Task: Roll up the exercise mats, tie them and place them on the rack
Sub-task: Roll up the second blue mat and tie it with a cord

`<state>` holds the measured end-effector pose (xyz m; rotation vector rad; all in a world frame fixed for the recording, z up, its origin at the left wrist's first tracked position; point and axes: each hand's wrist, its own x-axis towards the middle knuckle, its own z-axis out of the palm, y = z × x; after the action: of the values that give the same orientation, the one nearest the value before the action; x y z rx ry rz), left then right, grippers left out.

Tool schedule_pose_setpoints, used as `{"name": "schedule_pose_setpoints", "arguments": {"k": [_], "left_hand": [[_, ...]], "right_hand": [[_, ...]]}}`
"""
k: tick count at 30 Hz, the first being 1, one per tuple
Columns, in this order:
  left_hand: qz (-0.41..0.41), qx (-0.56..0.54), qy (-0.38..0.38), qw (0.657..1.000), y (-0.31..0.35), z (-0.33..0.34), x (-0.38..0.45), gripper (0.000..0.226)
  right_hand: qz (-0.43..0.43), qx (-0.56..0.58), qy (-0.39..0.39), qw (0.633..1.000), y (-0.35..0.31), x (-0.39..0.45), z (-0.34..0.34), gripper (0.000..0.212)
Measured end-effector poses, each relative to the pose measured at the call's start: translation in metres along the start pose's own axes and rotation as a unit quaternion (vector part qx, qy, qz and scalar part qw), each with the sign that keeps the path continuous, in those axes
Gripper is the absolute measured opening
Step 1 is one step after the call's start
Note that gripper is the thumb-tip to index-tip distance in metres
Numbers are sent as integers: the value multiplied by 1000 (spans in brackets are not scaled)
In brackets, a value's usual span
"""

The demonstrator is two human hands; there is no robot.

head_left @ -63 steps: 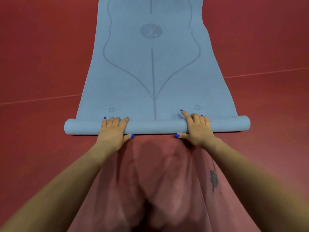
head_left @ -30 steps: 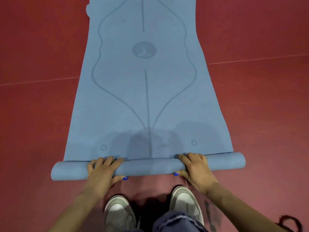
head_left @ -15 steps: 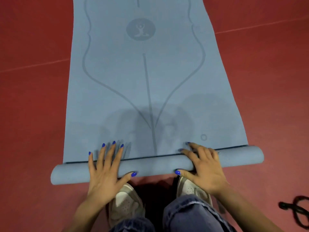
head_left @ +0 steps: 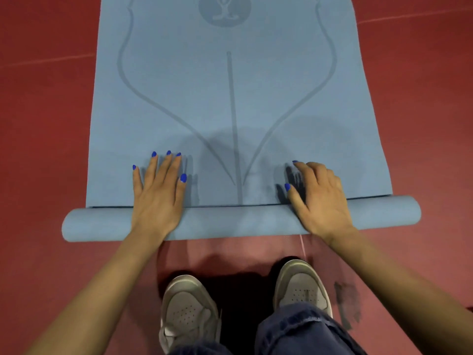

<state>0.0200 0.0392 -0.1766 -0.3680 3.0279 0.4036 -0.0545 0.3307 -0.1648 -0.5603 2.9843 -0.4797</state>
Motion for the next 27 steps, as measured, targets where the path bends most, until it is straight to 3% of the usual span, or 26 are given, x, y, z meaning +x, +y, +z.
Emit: {"name": "schedule_pose_setpoints", "arguments": {"k": [9,13,17,21,27], "left_hand": [[74,-13,15,997,-4,-2,29,49],[131,-12,48,990,7,-4,10,39],[132,-42,120,983,16,7,-38,36],[157,33,130,978,13,31,-68,50],[136,27,135,981,12,33,-58,48]], "right_hand": [[-21,-12,34,999,1,35,0,47],[-43,-16,43,998,1,38,2,44],[-67,-35,44,996,2,34,2,42],[-43,-21,-4,999,1,34,1,47],[-27,-85,-54,995,-6,33,-3,50]]}}
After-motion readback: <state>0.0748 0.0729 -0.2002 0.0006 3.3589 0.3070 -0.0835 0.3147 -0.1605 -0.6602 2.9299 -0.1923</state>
